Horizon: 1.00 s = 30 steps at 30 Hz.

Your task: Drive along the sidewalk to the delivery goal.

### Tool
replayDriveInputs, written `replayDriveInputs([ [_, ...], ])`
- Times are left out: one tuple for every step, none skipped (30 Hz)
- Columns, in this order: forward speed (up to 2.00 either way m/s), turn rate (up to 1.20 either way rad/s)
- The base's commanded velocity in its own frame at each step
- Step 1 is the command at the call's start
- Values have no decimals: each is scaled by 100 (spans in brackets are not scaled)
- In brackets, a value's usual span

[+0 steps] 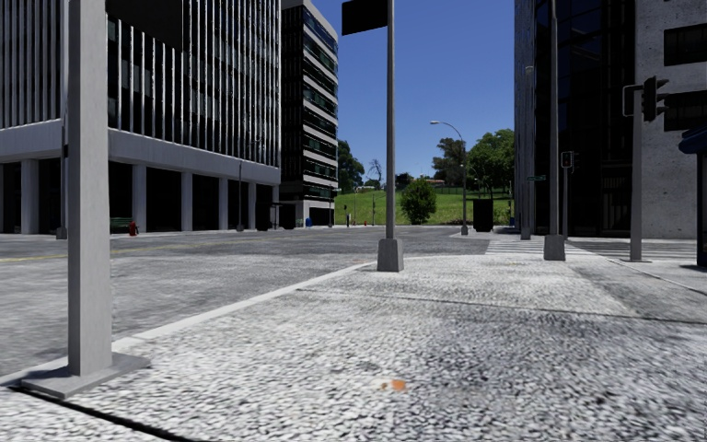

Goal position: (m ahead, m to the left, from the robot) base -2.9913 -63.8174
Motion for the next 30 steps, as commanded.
replayDriveInputs([
  [200,0],
  [200,0],
  [200,0],
  [200,0],
  [200,0],
  [200,-8],
  [200,-20],
  [200,-20],
  [200,-27],
  [200,-35],
  [200,-39],
  [200,-40],
  [200,-40],
  [200,-40],
  [200,-40],
  [200,-40],
  [200,-40],
  [200,-40],
  [200,-40],
  [200,-40],
  [200,-40],
  [200,-40],
  [200,-40],
  [200,-40],
  [200,-40],
  [200,-40],
  [200,-40],
  [200,-40],
  [200,-40],
  [200,-40],
])
